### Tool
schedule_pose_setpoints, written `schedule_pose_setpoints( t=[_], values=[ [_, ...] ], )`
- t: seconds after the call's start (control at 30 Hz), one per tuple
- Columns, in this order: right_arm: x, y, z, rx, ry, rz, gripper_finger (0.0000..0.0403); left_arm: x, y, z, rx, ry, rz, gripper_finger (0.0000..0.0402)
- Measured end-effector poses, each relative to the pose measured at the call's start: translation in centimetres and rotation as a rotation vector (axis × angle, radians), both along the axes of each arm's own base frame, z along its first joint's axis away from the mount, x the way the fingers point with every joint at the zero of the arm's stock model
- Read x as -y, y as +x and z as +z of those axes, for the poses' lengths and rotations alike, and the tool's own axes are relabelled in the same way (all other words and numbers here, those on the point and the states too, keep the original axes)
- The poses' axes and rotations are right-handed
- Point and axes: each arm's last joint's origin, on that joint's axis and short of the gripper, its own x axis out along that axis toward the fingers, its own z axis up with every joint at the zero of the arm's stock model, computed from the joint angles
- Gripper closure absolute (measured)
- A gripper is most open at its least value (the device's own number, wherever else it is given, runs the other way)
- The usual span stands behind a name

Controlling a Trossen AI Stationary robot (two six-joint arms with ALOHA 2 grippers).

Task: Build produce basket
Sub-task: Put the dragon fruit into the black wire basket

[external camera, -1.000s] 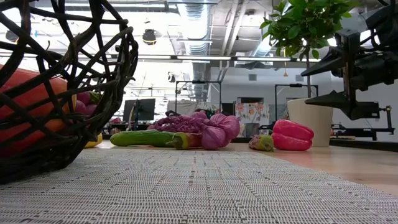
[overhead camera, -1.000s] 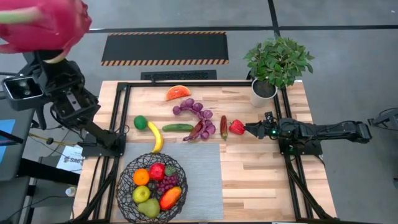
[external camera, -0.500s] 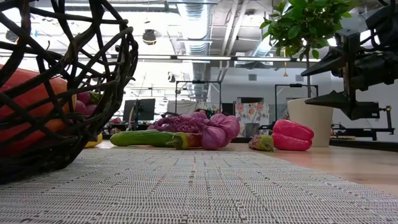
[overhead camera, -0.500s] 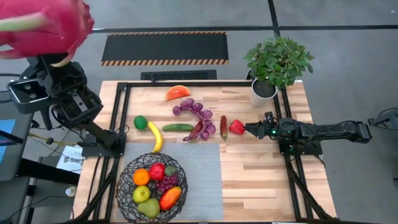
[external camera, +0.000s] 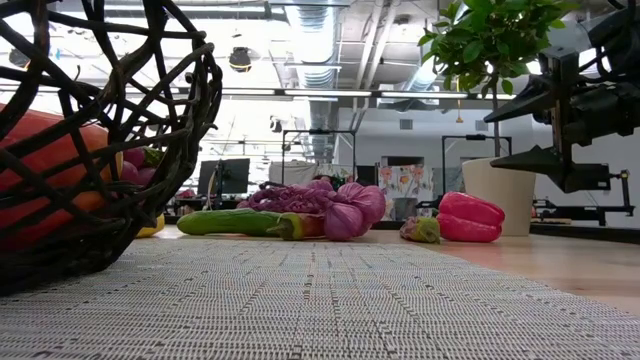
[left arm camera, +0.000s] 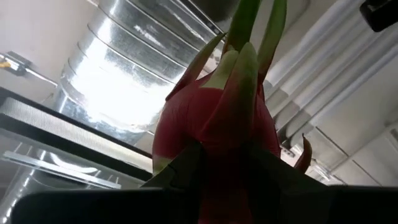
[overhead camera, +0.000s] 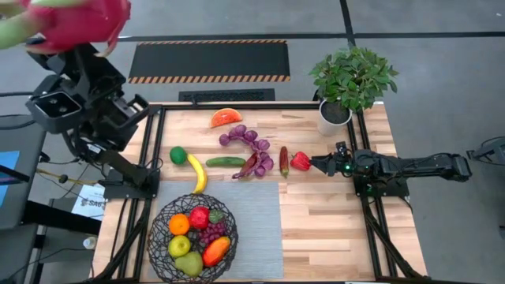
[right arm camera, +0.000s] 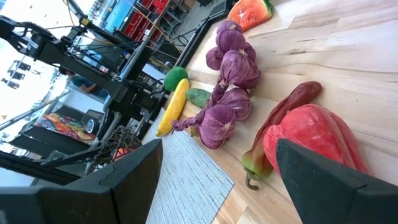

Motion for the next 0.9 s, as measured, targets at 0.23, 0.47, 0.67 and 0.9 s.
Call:
schedule_pose_setpoints(
  t=[0.23, 0.47, 0.67, 0.9],
  values=[
    [0.0, 0.0, 0.0, 0.000, -0.001, -0.004, 0.0069, -0.8, 0.3, 0.0, -0.001, 0.037, 0.147, 0.0329],
    [0.0, 0.0, 0.0, 0.001, 0.000, -0.005, 0.0069, -1.5, 0.4, 0.0, -0.002, 0.040, 0.187, 0.0329],
    [0.0, 0.0, 0.0, 0.001, 0.002, -0.005, 0.0069, -2.0, 0.6, 0.0, -0.001, 0.052, 0.227, 0.0329],
    [0.0, 0.0, 0.0, 0.001, 0.001, -0.006, 0.0069, -2.1, 0.6, 0.0, 0.006, 0.066, 0.234, 0.0329]
  ],
)
